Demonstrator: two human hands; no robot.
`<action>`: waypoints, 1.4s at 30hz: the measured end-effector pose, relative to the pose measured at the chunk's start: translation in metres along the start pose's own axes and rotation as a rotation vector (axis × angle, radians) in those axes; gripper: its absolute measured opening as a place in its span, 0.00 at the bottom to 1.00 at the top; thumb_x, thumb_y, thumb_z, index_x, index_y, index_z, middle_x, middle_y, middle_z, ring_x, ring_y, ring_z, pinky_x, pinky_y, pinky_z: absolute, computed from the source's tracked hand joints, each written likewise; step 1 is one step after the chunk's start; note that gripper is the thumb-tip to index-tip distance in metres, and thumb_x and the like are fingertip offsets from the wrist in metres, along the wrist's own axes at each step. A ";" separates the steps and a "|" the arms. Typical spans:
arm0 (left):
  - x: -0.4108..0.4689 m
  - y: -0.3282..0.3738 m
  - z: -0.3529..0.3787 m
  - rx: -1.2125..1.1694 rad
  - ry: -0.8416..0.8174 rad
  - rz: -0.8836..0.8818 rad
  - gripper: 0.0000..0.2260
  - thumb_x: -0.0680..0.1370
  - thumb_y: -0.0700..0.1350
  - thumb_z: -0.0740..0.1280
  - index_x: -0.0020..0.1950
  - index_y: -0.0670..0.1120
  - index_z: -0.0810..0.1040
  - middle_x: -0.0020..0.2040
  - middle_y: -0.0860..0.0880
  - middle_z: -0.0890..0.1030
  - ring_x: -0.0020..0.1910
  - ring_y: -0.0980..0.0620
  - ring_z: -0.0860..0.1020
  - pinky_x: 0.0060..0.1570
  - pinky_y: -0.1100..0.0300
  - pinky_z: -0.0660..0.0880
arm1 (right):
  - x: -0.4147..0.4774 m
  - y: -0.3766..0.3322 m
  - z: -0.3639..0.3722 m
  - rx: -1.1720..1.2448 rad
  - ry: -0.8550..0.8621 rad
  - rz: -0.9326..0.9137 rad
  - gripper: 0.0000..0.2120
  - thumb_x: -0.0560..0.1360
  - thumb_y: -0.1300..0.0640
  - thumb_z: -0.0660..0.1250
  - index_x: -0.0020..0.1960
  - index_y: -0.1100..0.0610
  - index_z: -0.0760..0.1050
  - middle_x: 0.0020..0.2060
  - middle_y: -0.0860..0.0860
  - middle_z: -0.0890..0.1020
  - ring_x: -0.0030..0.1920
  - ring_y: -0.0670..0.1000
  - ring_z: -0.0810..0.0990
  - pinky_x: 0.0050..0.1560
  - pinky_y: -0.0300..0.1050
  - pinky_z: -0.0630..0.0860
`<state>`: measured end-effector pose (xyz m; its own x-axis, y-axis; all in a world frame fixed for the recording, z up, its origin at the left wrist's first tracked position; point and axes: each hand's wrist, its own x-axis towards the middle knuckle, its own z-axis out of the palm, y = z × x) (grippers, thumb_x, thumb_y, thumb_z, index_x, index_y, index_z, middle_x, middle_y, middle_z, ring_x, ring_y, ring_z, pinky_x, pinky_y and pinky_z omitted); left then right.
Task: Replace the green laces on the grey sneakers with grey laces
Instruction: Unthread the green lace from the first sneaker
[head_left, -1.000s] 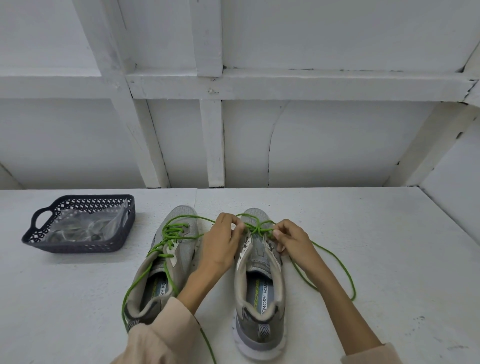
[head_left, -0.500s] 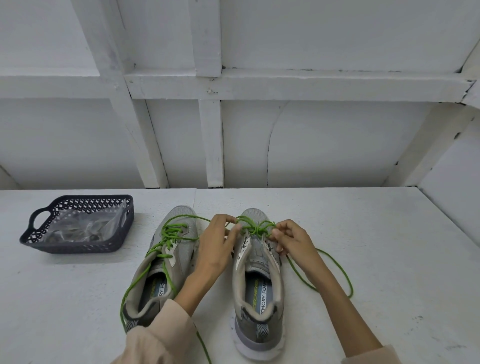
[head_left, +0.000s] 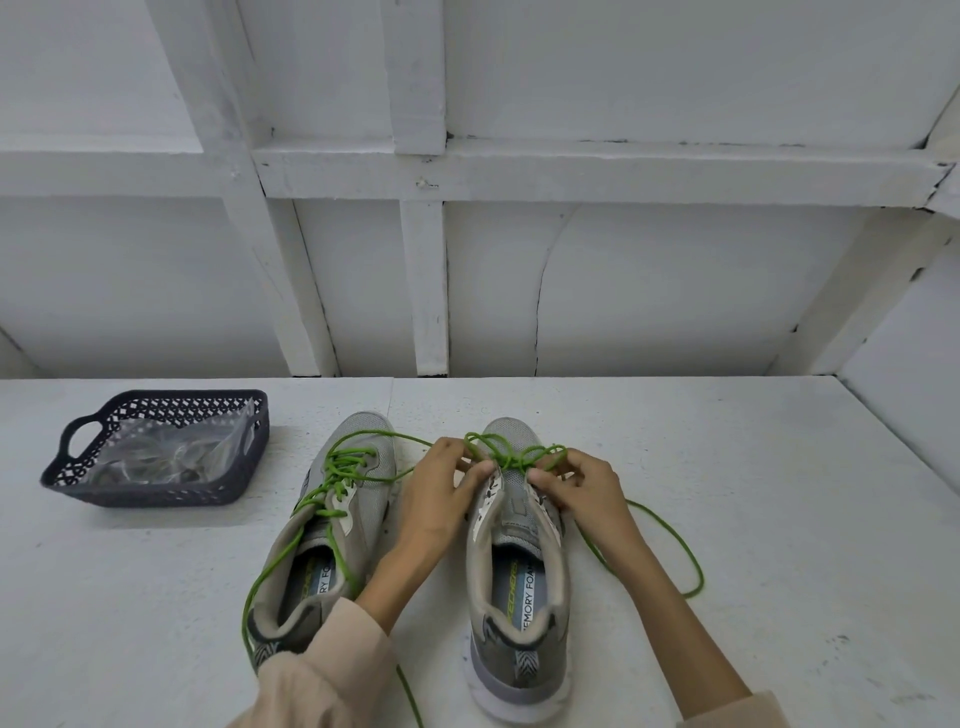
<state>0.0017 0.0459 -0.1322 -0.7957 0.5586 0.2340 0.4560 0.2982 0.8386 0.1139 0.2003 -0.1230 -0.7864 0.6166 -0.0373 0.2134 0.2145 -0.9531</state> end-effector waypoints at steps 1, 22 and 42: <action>0.001 0.001 0.001 0.021 0.004 0.005 0.09 0.76 0.54 0.68 0.44 0.50 0.78 0.46 0.54 0.78 0.44 0.58 0.79 0.42 0.48 0.78 | 0.001 0.000 0.000 -0.006 0.002 -0.005 0.03 0.73 0.58 0.73 0.41 0.54 0.80 0.33 0.47 0.81 0.31 0.47 0.76 0.37 0.43 0.74; -0.004 0.000 -0.002 0.106 0.104 -0.119 0.17 0.73 0.66 0.65 0.43 0.54 0.79 0.43 0.56 0.80 0.45 0.55 0.76 0.43 0.54 0.73 | -0.007 -0.002 -0.003 0.093 0.117 -0.001 0.10 0.73 0.53 0.73 0.40 0.59 0.81 0.34 0.49 0.82 0.34 0.44 0.76 0.38 0.39 0.71; -0.003 0.002 0.004 0.006 0.083 -0.092 0.20 0.69 0.65 0.63 0.40 0.49 0.80 0.42 0.55 0.82 0.40 0.55 0.75 0.42 0.53 0.73 | -0.014 -0.007 0.001 0.157 0.078 0.005 0.06 0.65 0.55 0.79 0.38 0.54 0.84 0.31 0.46 0.83 0.30 0.41 0.77 0.37 0.35 0.74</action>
<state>0.0068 0.0478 -0.1328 -0.8646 0.4624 0.1965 0.3816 0.3500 0.8555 0.1230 0.1896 -0.1157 -0.7367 0.6758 -0.0241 0.1189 0.0943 -0.9884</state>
